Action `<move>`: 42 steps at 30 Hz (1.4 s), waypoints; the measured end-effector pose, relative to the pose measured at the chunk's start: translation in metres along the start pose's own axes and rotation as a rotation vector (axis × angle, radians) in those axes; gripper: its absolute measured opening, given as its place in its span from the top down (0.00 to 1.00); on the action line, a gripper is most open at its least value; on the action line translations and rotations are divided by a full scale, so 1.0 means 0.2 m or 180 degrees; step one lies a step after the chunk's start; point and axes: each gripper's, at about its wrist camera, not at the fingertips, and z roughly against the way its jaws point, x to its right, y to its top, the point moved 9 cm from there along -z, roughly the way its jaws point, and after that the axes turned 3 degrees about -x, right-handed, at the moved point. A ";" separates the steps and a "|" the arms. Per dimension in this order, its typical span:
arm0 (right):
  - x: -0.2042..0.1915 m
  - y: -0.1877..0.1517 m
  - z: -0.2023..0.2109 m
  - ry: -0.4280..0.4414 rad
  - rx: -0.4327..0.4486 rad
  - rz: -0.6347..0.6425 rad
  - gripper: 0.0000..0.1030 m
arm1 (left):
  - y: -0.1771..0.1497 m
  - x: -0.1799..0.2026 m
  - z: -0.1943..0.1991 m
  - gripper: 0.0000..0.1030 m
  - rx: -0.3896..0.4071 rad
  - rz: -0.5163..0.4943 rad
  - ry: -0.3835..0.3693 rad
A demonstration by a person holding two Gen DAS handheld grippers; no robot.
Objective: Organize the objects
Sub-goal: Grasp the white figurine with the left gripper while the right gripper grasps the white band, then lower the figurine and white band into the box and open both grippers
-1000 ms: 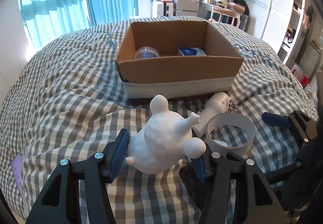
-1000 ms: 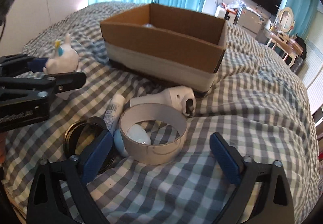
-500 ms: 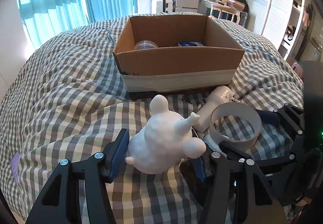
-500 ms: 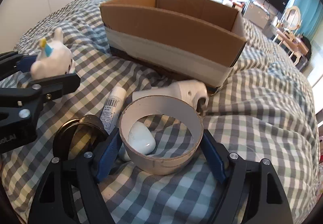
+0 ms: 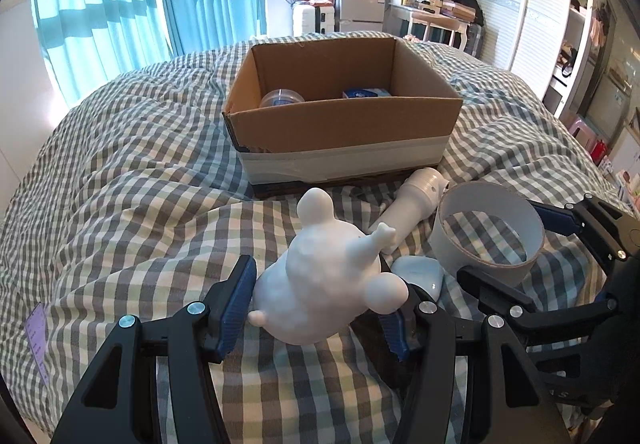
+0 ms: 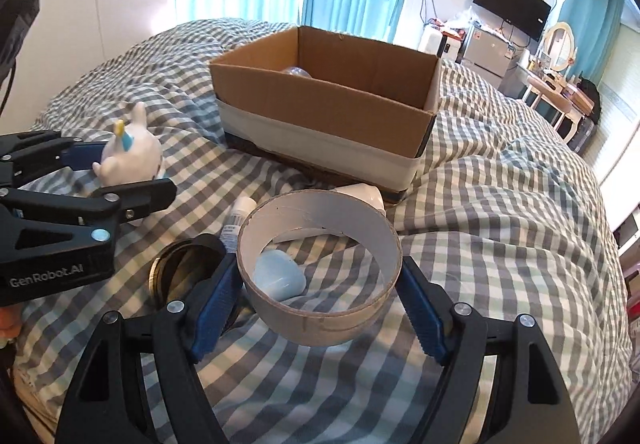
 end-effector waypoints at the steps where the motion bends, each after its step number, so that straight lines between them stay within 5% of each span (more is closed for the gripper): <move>1: -0.01 0.00 0.01 0.0004 0.0019 0.0006 0.25 | 0.00 0.01 0.01 0.43 0.0010 -0.0007 -0.0001; 24: -0.04 0.29 0.30 -0.0031 0.0418 0.0140 0.25 | 0.20 -0.06 0.16 0.43 0.0307 -0.0015 -0.0096; 42: 0.18 0.81 0.27 -0.0133 0.0576 0.0086 0.25 | 0.75 -0.19 0.08 0.43 0.0455 0.0060 -0.0138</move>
